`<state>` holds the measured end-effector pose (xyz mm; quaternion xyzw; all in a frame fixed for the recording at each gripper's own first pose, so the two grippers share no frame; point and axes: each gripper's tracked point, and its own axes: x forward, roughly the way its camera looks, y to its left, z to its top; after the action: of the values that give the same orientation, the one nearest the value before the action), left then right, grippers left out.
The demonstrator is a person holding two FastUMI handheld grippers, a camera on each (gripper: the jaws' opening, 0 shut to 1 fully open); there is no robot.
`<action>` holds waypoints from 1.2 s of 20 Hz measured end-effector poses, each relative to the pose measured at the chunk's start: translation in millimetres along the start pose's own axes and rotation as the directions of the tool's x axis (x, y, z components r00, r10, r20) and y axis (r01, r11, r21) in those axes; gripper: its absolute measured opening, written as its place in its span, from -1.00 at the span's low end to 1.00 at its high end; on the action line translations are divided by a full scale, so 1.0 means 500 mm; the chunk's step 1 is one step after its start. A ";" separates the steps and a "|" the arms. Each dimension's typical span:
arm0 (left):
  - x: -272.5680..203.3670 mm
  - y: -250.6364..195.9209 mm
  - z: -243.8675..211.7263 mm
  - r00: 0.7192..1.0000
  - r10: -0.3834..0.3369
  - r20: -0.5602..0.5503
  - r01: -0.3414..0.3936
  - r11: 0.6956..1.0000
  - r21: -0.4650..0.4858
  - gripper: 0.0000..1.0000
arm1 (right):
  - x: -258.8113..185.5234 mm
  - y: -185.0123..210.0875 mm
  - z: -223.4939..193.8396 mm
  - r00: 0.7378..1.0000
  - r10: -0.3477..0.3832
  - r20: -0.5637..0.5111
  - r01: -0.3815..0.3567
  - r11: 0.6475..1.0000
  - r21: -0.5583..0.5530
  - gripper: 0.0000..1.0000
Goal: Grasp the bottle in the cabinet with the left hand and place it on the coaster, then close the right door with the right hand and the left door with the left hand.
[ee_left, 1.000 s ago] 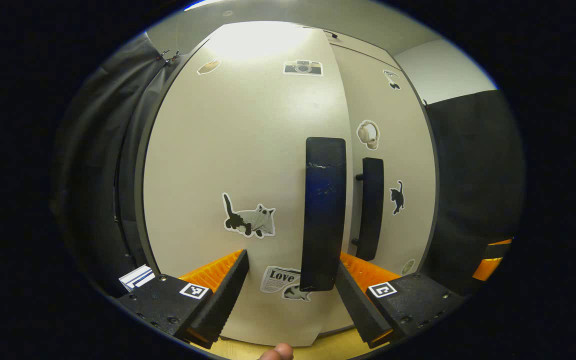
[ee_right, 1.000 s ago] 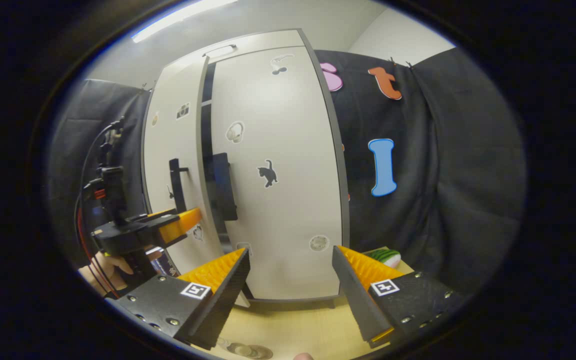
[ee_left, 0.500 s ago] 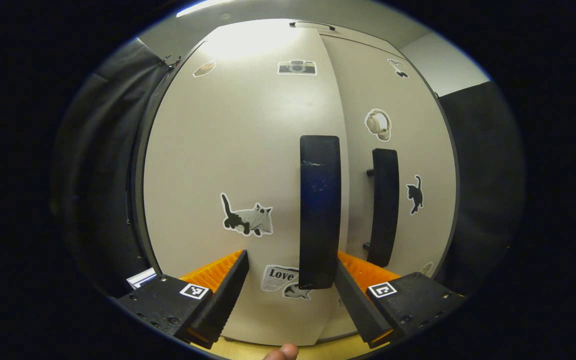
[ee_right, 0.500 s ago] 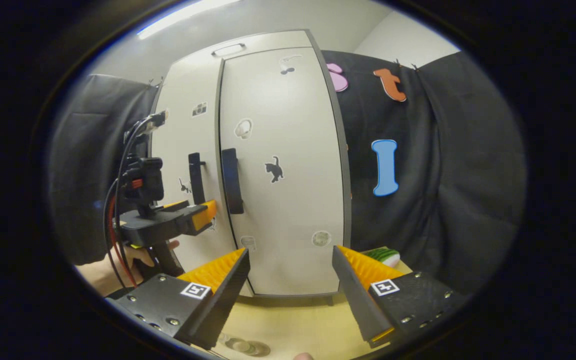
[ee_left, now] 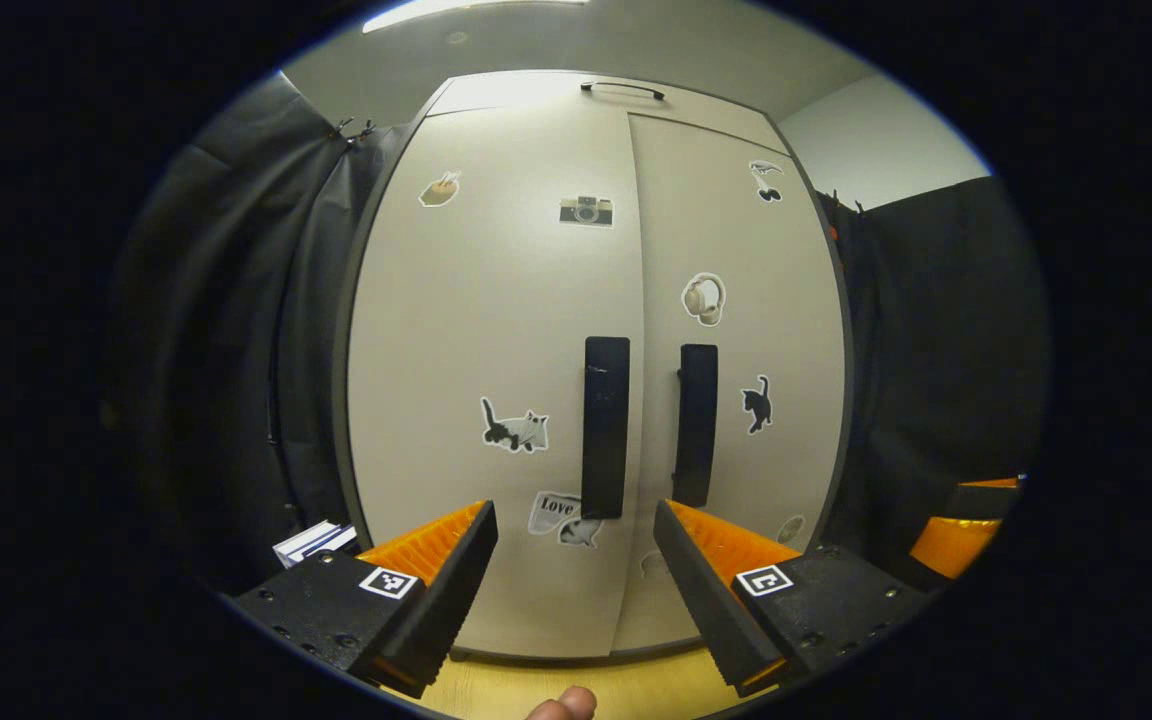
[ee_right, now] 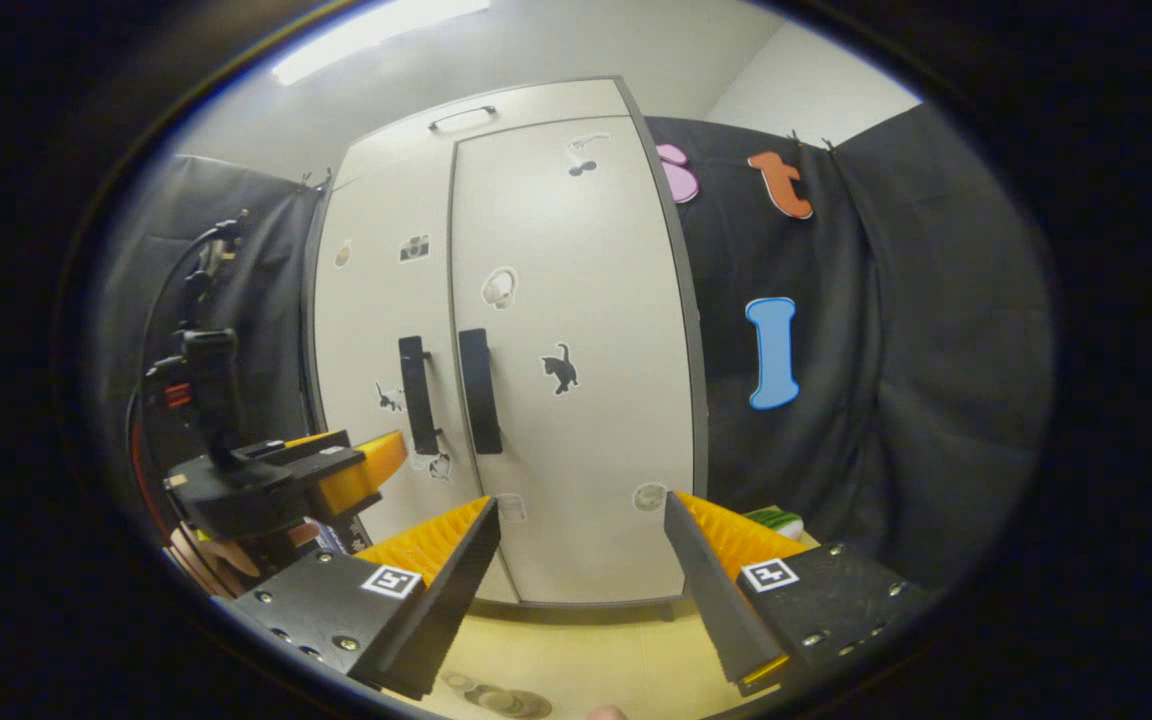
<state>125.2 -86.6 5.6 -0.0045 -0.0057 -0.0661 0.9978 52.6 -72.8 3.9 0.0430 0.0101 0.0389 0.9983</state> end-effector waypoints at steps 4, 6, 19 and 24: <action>-0.095 0.015 0.003 0.999 0.031 -0.019 -0.031 1.000 0.001 0.97 | -0.021 0.014 0.005 1.000 -0.007 0.003 0.007 1.000 -0.013 1.00; -0.138 0.031 0.005 0.998 0.063 -0.016 -0.063 0.998 0.003 0.98 | -0.032 0.021 0.009 1.000 -0.009 0.008 0.009 1.000 -0.021 1.00; -0.233 0.062 -0.006 0.992 0.124 -0.027 -0.125 0.992 -0.013 0.94 | -0.074 0.034 0.016 0.999 -0.021 0.030 0.023 0.998 -0.058 1.00; -0.235 0.054 -0.012 0.993 0.115 -0.034 -0.116 0.993 -0.024 0.94 | -0.075 0.030 0.021 0.999 -0.019 0.031 0.021 0.998 -0.056 1.00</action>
<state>12.5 -44.6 -1.8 -0.0167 0.0119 -0.0086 0.9998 14.5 -61.9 16.4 0.0153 -0.0060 0.0286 0.9995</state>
